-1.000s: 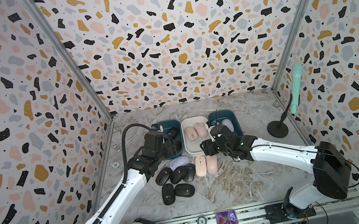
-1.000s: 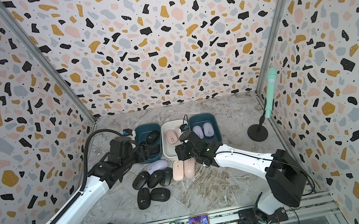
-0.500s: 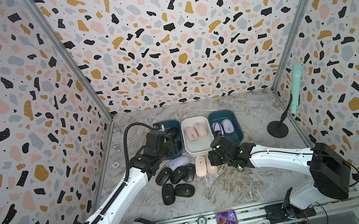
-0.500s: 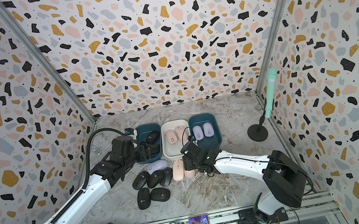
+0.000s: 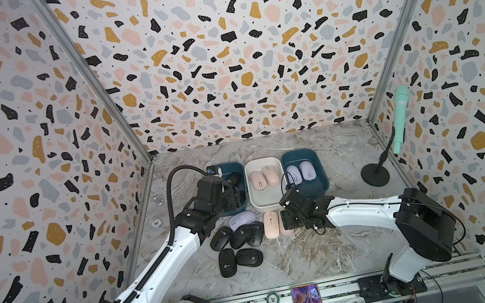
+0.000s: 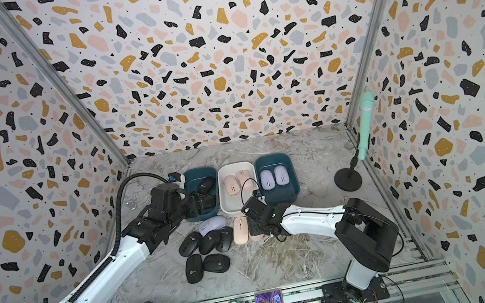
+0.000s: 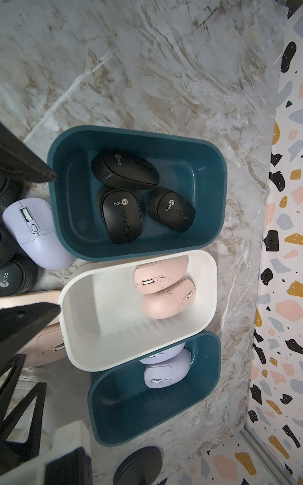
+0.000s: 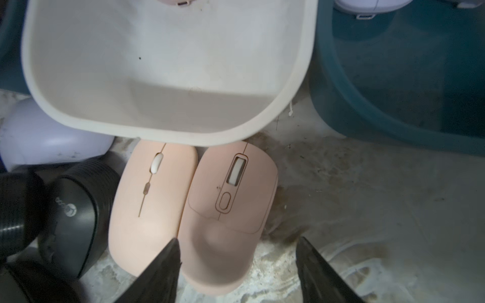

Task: Place the mice by color into the storage box
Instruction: Pick up the mouse from the center of the board.

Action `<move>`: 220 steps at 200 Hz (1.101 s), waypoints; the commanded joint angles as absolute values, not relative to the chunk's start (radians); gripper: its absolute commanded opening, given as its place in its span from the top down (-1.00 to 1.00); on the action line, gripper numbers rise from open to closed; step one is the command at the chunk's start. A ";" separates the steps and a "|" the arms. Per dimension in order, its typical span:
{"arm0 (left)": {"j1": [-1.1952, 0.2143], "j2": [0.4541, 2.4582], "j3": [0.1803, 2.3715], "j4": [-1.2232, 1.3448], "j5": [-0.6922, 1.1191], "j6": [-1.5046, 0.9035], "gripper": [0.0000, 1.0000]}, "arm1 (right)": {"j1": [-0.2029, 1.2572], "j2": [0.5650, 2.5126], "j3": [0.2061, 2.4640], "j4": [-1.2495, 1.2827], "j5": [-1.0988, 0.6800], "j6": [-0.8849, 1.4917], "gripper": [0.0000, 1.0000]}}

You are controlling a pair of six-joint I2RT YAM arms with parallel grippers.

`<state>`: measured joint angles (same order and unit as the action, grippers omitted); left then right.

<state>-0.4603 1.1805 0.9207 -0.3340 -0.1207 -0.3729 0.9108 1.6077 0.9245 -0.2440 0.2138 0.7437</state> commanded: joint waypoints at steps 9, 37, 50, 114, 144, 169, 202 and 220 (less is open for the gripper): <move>-0.460 1.180 0.912 -0.309 -0.124 -0.358 -0.43 | 0.920 1.617 0.953 -0.250 0.216 0.751 -0.40; -0.460 1.181 0.912 -0.310 -0.123 -0.360 -0.43 | 0.922 1.633 0.959 -0.237 0.213 0.750 -0.40; -0.460 1.183 0.913 -0.310 -0.123 -0.360 -0.43 | 0.923 1.645 0.962 -0.235 0.213 0.747 -0.39; -0.460 1.178 0.913 -0.315 -0.133 -0.357 -0.43 | 0.925 1.680 0.980 -0.239 0.220 0.742 -0.39; -0.460 1.180 0.913 -0.314 -0.138 -0.356 -0.43 | 0.927 1.701 0.994 -0.256 0.233 0.736 -0.38; -0.460 1.178 0.911 -0.314 -0.138 -0.356 -0.43 | 0.931 1.720 1.000 -0.271 0.240 0.735 -0.37; -0.460 1.178 0.908 -0.315 -0.140 -0.354 -0.43 | 0.933 1.739 1.005 -0.279 0.238 0.733 -0.37; -0.460 1.178 0.909 -0.315 -0.141 -0.354 -0.43 | 0.932 1.747 1.007 -0.285 0.242 0.733 -0.37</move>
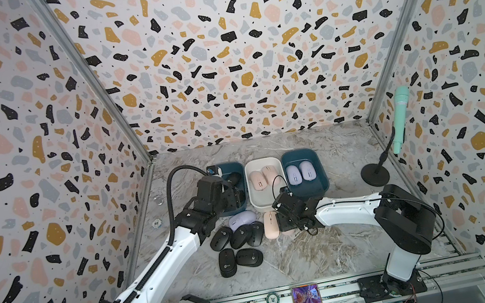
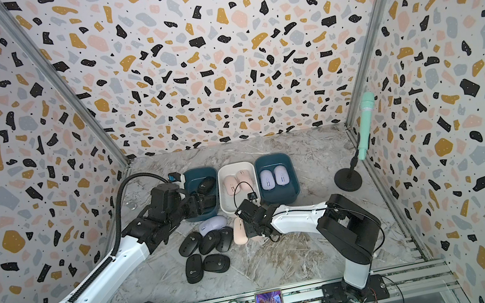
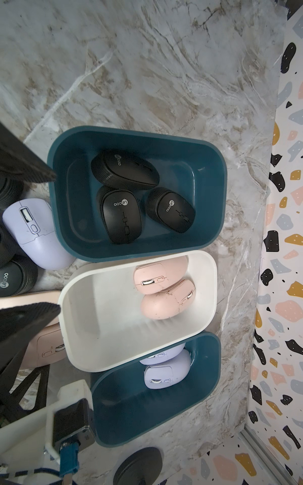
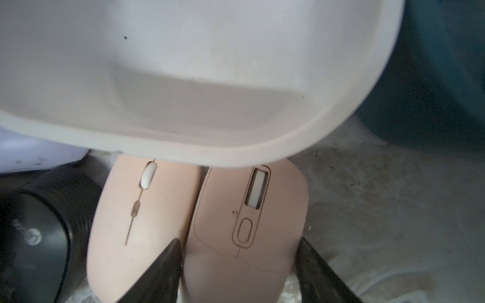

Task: Place the mice by color into the storage box
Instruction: Pick up the mouse from the center of the board.

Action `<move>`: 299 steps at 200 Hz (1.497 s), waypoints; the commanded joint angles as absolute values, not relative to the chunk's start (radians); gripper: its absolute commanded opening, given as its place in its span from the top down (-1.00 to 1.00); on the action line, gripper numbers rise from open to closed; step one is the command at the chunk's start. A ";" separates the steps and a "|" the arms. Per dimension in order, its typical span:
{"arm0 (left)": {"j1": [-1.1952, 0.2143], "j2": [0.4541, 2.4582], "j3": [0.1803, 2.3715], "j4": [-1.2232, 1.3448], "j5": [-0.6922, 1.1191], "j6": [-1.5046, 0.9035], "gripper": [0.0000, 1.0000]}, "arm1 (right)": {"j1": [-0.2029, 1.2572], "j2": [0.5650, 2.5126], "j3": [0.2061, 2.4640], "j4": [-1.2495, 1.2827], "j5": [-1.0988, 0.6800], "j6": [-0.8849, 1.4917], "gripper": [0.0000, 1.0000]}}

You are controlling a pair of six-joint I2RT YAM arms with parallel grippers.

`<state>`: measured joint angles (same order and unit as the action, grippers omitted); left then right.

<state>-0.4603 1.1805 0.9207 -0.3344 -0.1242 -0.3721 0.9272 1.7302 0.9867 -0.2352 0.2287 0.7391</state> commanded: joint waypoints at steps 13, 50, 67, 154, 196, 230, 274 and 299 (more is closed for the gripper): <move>-0.460 1.178 0.910 -0.316 -0.141 -0.354 -0.43 | 0.932 1.751 1.009 -0.290 0.246 0.732 -0.37; -0.460 1.178 0.911 -0.316 -0.142 -0.351 -0.43 | 0.931 1.762 1.009 -0.320 0.267 0.724 -0.37; -0.460 1.178 0.909 -0.316 -0.145 -0.350 -0.43 | 0.932 1.759 1.002 -0.315 0.266 0.723 -0.37; -0.460 1.173 0.905 -0.313 -0.155 -0.350 -0.43 | 0.918 1.771 0.980 -0.274 0.210 0.727 -0.21; -0.460 1.173 0.913 -0.322 -0.155 -0.348 -0.43 | 0.914 1.719 0.945 -0.281 0.205 0.740 -0.08; -0.460 1.172 0.919 -0.322 -0.159 -0.348 -0.43 | 0.914 1.682 0.937 -0.301 0.216 0.738 -0.07; -0.460 1.184 0.922 -0.312 -0.159 -0.354 -0.43 | 0.914 1.649 0.927 -0.308 0.224 0.730 -0.08; -0.460 1.197 0.922 -0.311 -0.148 -0.355 -0.43 | 0.914 1.617 0.918 -0.310 0.222 0.723 -0.08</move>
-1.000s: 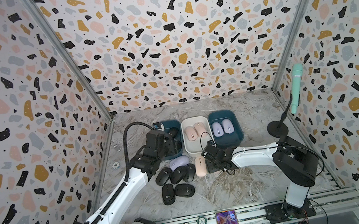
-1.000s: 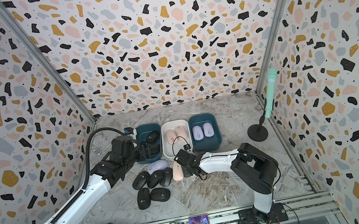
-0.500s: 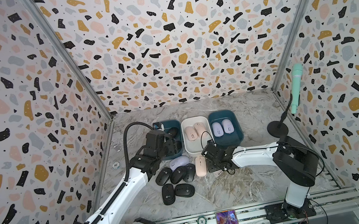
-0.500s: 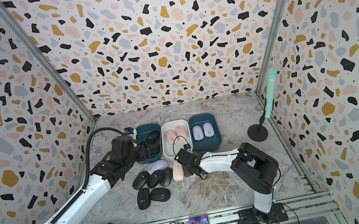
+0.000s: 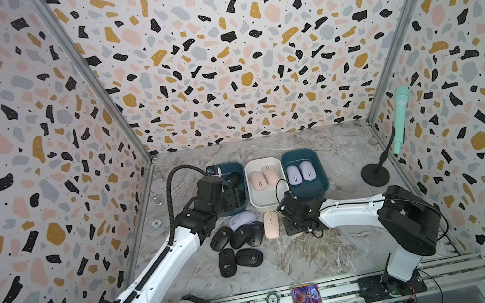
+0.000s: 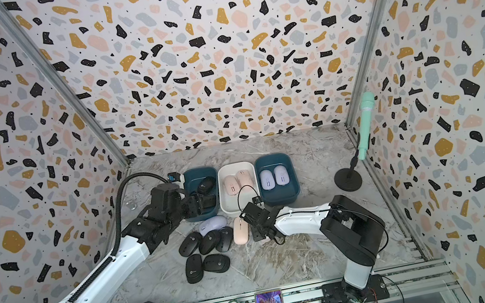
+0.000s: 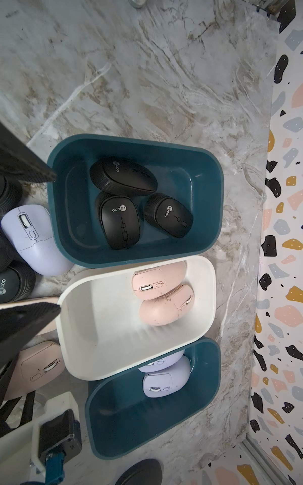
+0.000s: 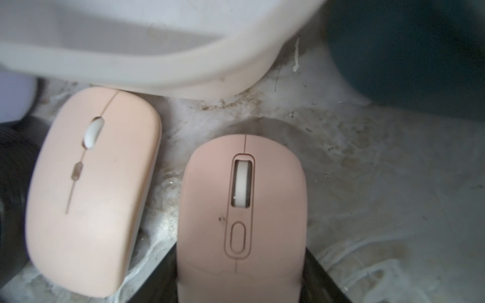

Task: Place the mice by color into the storage box
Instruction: Pick up the mouse from the center of the board, then place the mouse in the storage box.

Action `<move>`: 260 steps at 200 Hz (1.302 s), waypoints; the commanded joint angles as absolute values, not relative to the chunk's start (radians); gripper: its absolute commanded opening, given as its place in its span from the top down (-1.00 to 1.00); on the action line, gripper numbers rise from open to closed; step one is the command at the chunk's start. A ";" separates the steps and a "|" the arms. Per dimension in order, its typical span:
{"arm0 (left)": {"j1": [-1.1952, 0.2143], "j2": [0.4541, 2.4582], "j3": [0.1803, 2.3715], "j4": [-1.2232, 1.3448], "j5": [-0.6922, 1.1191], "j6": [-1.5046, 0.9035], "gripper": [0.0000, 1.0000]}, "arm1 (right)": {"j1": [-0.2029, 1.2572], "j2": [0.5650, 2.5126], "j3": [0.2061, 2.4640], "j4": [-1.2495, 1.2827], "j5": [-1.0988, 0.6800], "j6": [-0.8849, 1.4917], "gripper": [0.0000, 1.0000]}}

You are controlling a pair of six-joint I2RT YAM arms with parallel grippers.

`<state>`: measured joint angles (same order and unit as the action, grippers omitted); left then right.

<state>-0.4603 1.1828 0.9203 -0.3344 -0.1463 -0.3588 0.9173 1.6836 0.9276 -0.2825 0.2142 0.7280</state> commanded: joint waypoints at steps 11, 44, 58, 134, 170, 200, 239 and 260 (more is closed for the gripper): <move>-0.460 1.202 0.921 -0.310 -0.137 -0.354 -0.43 | 0.914 1.597 0.911 -0.308 0.221 0.721 -0.08; -0.471 1.223 0.923 -0.295 -0.061 -0.340 -0.43 | 0.914 1.529 0.895 -0.321 0.215 0.715 -0.08; -0.480 1.236 0.929 -0.296 -0.043 -0.329 -0.43 | 0.914 1.503 0.892 -0.333 0.217 0.714 -0.08; -0.484 1.323 1.028 -0.367 0.026 -0.198 -0.43 | 0.914 1.395 0.930 -0.401 0.245 0.698 -0.08; -0.483 1.355 1.080 -0.382 0.019 -0.186 -0.43 | 0.909 1.402 1.008 -0.415 0.255 0.658 -0.08; -0.483 1.371 1.151 -0.429 0.009 -0.182 -0.43 | 0.881 1.436 1.087 -0.406 0.223 0.602 -0.09; -0.483 1.405 1.226 -0.485 -0.009 -0.169 -0.44 | 0.815 1.498 1.169 -0.319 0.156 0.524 -0.10; -0.484 1.404 1.200 -0.454 -0.009 -0.166 -0.43 | 0.786 1.555 1.222 -0.275 0.136 0.489 -0.10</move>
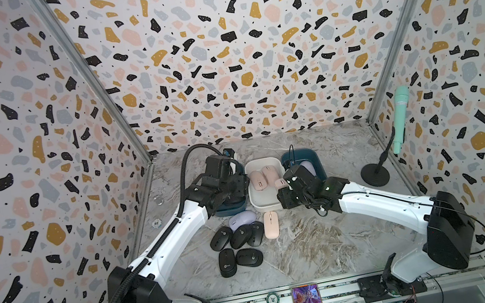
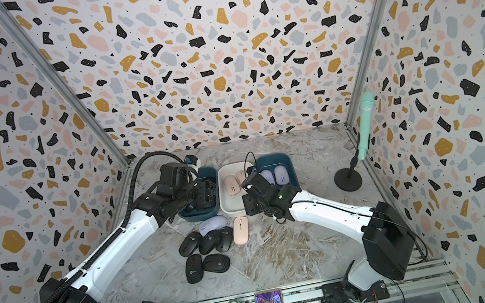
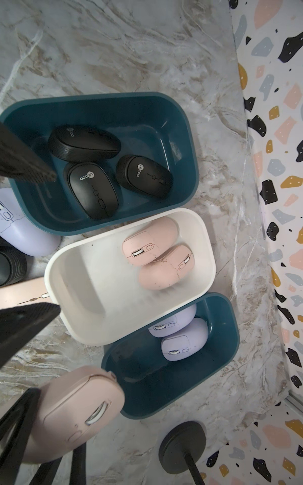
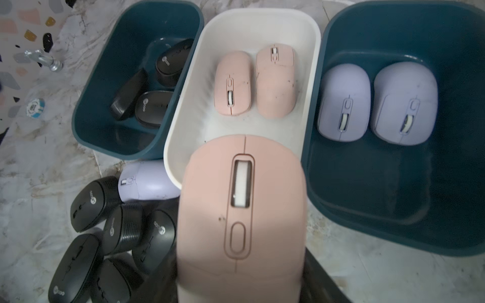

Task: Place the mice by color into the storage box
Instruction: Place the mouse in the storage box.

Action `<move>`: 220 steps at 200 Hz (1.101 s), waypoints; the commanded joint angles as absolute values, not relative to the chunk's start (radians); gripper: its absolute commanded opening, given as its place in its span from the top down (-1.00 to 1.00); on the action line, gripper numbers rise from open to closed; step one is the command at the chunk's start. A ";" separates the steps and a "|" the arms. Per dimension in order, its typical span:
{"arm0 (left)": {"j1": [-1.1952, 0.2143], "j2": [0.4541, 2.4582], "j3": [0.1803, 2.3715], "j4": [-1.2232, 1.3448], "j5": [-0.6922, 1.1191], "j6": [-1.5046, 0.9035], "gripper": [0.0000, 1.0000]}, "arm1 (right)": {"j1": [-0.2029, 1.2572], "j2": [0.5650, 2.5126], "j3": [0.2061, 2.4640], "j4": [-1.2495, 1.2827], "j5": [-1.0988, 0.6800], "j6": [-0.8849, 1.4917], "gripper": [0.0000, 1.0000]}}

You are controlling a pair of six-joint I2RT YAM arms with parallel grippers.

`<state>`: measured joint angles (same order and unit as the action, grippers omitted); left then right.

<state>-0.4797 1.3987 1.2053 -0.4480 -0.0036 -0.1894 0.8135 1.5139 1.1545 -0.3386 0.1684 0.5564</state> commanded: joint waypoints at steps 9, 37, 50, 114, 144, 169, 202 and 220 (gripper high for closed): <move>-0.484 1.401 1.186 -0.438 -0.009 -0.166 -0.43 | 0.776 1.585 1.246 -0.263 0.130 0.477 -0.10; -0.484 1.387 1.161 -0.393 -0.007 -0.166 -0.44 | 0.752 1.677 1.307 -0.232 0.116 0.458 -0.09; -0.483 1.385 1.157 -0.380 -0.007 -0.165 -0.44 | 0.742 1.720 1.334 -0.234 0.106 0.454 -0.09; -0.483 1.385 1.138 -0.366 -0.011 -0.158 -0.44 | 0.727 1.853 1.415 -0.242 0.110 0.443 -0.09; -0.484 1.384 1.136 -0.365 -0.017 -0.158 -0.44 | 0.727 1.898 1.437 -0.256 0.107 0.444 -0.09; -0.484 1.380 1.130 -0.365 -0.018 -0.159 -0.43 | 0.726 1.924 1.438 -0.258 0.104 0.447 -0.09; -0.484 1.362 1.111 -0.356 -0.024 -0.159 -0.44 | 0.723 1.946 1.441 -0.260 0.103 0.445 -0.10; -0.484 1.355 1.106 -0.356 -0.029 -0.159 -0.44 | 0.721 1.958 1.445 -0.261 0.101 0.445 -0.11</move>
